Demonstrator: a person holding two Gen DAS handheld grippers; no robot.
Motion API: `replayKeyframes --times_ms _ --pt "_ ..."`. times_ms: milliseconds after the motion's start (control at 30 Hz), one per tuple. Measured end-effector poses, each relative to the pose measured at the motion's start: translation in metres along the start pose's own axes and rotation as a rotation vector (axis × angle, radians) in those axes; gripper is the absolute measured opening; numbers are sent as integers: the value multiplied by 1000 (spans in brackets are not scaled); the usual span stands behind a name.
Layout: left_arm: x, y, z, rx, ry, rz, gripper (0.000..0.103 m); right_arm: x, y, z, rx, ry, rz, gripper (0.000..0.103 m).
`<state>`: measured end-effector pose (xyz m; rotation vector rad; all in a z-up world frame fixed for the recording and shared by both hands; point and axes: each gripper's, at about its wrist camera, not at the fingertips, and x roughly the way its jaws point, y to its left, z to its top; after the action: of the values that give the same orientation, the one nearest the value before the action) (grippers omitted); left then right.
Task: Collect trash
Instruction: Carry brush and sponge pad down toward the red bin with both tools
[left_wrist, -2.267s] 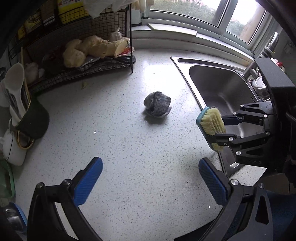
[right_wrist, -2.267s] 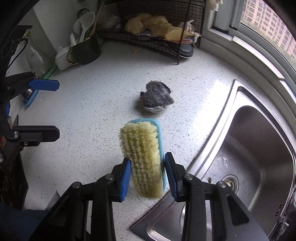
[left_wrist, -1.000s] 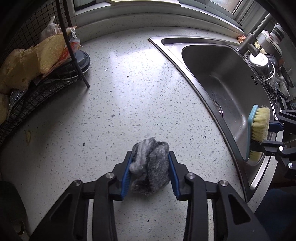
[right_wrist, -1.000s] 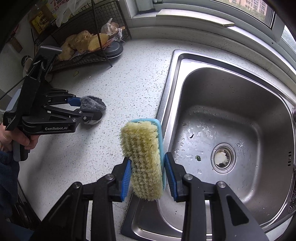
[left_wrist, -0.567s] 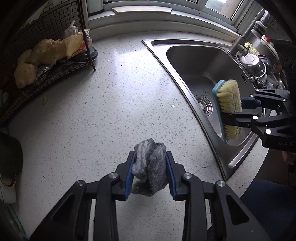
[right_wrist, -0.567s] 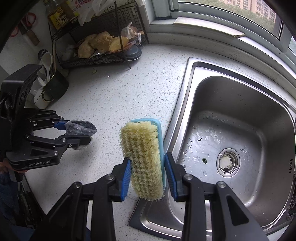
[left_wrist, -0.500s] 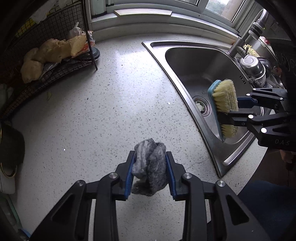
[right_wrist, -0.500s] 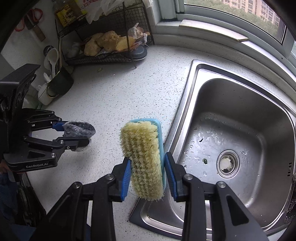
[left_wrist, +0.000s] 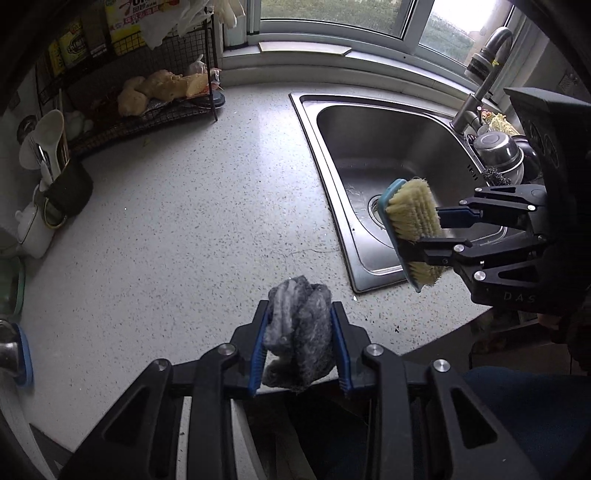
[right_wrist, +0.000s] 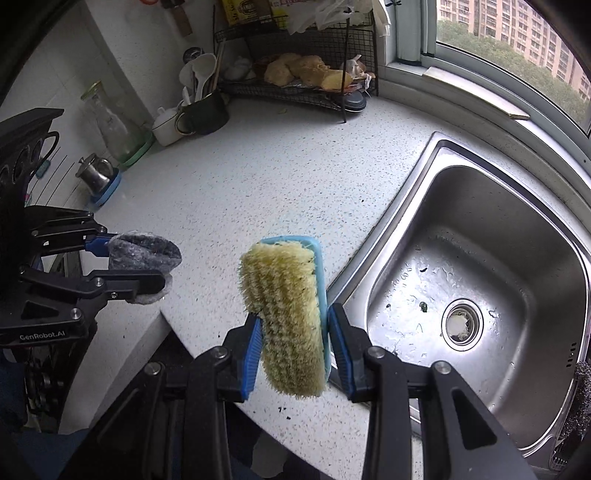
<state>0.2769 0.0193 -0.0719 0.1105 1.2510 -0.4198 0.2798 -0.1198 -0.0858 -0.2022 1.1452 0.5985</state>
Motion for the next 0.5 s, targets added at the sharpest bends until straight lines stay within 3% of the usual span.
replayKeyframes --times_ms 500 --pt "-15 -112 -105 -122 -20 59 29 -35 15 -117 -134 36 90 33"
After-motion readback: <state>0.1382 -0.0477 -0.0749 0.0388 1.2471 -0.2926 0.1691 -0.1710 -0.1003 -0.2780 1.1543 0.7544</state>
